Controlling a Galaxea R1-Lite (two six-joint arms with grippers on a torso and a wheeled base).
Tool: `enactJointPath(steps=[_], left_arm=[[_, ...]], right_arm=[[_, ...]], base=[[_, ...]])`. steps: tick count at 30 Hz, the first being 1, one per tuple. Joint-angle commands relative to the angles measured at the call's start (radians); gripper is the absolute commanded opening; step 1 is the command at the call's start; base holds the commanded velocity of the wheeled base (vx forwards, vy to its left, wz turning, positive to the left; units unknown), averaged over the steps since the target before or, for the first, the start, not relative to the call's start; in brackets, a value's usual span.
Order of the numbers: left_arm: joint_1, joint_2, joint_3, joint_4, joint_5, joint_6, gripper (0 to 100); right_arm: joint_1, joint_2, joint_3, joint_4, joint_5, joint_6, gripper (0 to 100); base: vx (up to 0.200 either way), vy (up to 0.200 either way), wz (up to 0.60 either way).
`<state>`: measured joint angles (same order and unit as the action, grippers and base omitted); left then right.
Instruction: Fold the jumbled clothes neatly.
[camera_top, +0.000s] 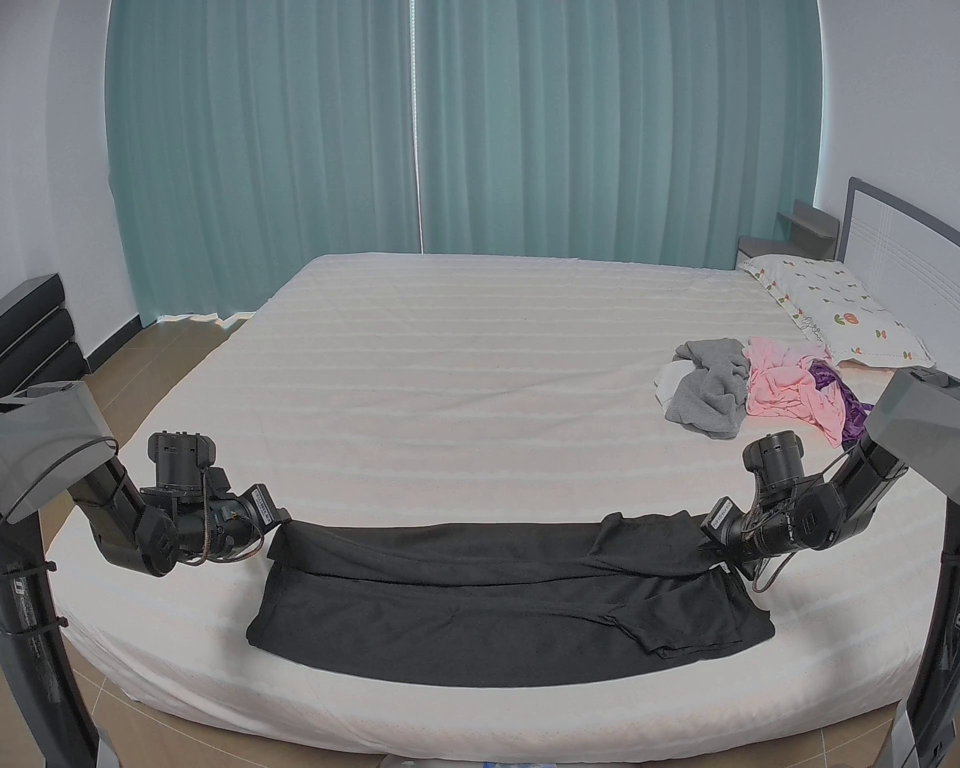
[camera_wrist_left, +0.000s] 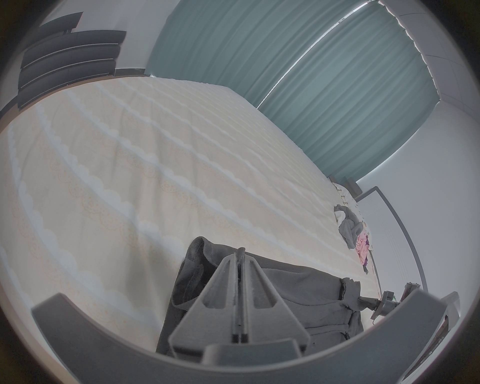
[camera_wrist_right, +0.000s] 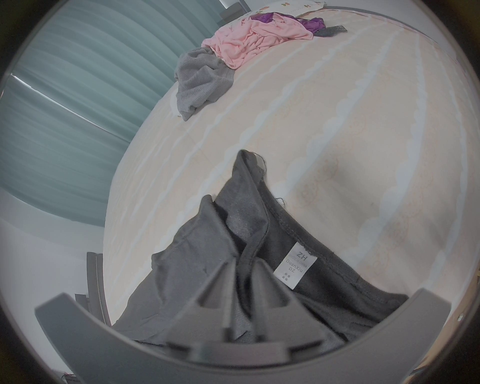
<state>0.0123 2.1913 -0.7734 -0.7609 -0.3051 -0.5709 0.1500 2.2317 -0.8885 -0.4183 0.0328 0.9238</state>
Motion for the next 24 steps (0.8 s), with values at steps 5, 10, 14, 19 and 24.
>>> enactJointPath(steps=[5, 10, 14, 19, 24], left_arm=[[0.0, -0.015, 0.002, 0.0, 0.0, 0.0, 0], [0.0, -0.03, 0.0, -0.002, 0.001, -0.001, 0], [0.001, -0.042, -0.01, -0.002, 0.001, -0.001, 0], [0.001, -0.03, -0.06, -0.034, 0.003, -0.006, 0], [0.003, -0.004, -0.083, -0.086, 0.003, -0.007, 0]], right_arm=[[0.002, -0.061, 0.011, 0.004, -0.001, -0.002, 0], [-0.012, -0.076, 0.002, 0.001, -0.001, 0.0, 0], [-0.026, -0.086, -0.01, -0.01, 0.001, 0.003, 0], [-0.038, -0.087, -0.093, 0.003, -0.002, 0.006, 0], [-0.04, -0.078, -0.148, 0.004, -0.004, 0.009, 0]], base=[[0.0, 0.0, 0.0], [0.0, 0.0, 0.0], [0.0, 0.0, 0.0], [0.0, 0.0, 0.0], [0.0, 0.0, 0.0]])
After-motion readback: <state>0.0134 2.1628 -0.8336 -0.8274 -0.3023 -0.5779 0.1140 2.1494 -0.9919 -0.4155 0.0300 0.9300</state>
